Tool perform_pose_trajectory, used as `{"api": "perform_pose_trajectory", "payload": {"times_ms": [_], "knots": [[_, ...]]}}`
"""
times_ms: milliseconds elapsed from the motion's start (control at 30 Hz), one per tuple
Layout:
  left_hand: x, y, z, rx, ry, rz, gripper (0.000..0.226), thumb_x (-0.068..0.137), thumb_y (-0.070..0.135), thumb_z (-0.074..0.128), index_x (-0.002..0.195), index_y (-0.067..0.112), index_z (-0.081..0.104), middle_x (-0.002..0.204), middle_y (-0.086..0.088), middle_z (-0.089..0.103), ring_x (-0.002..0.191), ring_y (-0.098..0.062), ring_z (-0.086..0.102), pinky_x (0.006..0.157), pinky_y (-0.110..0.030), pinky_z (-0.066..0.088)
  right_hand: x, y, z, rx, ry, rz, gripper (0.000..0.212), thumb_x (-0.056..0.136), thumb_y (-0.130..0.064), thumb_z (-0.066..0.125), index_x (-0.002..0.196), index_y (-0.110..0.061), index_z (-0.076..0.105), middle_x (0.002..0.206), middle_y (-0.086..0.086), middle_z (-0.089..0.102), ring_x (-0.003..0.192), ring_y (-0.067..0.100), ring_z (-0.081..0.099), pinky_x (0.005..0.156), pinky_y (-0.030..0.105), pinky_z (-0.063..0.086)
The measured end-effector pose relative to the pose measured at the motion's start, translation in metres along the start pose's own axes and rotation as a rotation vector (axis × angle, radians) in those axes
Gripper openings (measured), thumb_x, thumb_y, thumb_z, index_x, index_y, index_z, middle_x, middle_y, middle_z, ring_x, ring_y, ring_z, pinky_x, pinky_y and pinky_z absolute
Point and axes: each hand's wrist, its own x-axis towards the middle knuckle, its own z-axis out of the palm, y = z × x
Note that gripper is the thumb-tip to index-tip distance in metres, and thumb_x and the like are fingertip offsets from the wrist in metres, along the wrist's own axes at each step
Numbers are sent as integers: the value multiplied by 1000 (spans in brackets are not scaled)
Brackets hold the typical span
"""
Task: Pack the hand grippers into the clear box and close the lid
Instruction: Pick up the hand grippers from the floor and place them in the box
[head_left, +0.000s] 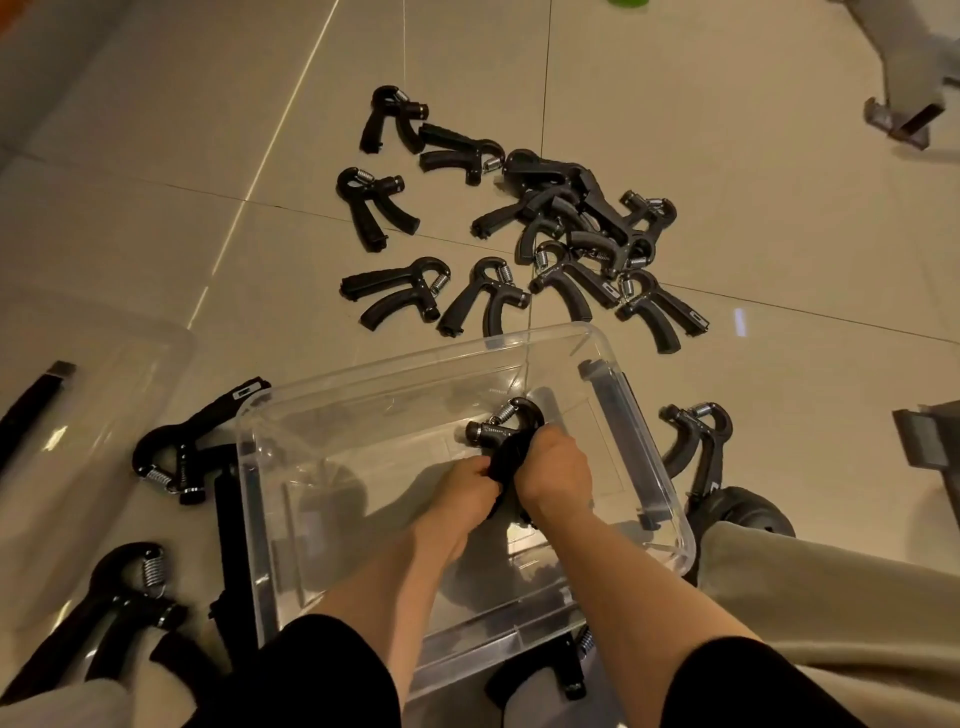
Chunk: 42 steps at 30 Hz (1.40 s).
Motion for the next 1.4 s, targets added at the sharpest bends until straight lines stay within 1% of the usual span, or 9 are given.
{"api": "perform_pose_trajectory", "payload": {"times_ms": [233,367,500,633,733,867,1133,1300,1400], "knots": [[-3,6,6,41,-103,10,49,90,-6,36,129,20,52,119,-13,61,102,-24,55,78,-27,44,4,5,-1,37,-140,-33,28,89,-8,52,117,0,54,112,17,65,102,29,63,72,28,45],[-14,12,4,84,-53,8,36,92,-4,35,120,5,55,106,-14,58,84,-20,51,64,-22,39,-2,5,-14,83,-165,-76,27,89,-4,48,115,0,56,112,18,65,103,30,62,73,27,46],[-32,22,-5,91,37,54,22,91,-2,42,83,15,54,74,-3,46,63,-11,40,50,-22,29,-22,10,-32,173,-131,-227,34,84,3,47,117,-3,55,112,16,64,104,31,60,80,29,47],[-59,27,-10,-18,162,165,19,88,-1,51,101,9,62,75,-4,53,70,-17,48,50,-19,36,-52,20,-50,327,-6,-428,33,82,3,54,110,-12,62,102,9,67,97,27,61,83,30,51],[-87,24,-4,14,265,265,16,85,3,56,95,11,65,94,-13,66,79,-26,57,64,-25,41,-78,32,-61,383,138,-511,29,84,-8,60,113,-15,63,104,6,70,97,24,64,88,43,52],[-133,6,15,182,435,500,21,87,5,56,103,12,67,108,-7,67,100,-21,61,84,-26,46,-119,68,-65,355,420,-537,25,89,-20,58,114,-15,63,106,3,68,95,20,63,81,34,51],[-198,-76,57,491,648,969,12,85,9,62,96,14,66,97,2,63,92,-12,53,82,-24,41,-187,155,-18,383,507,-413,25,89,-15,59,113,-10,60,106,7,62,95,22,58,81,28,43],[-191,-131,82,553,490,795,8,86,9,61,90,14,67,93,2,64,87,-12,58,71,-11,41,-204,187,20,362,331,-356,20,89,-11,58,109,-9,61,105,9,62,95,23,59,83,34,48],[-170,-160,91,627,512,639,12,88,11,59,97,15,67,102,0,64,92,-12,58,74,-18,42,-200,202,43,371,250,-319,24,89,-7,57,112,-8,61,110,10,62,98,24,60,86,36,51]]}}
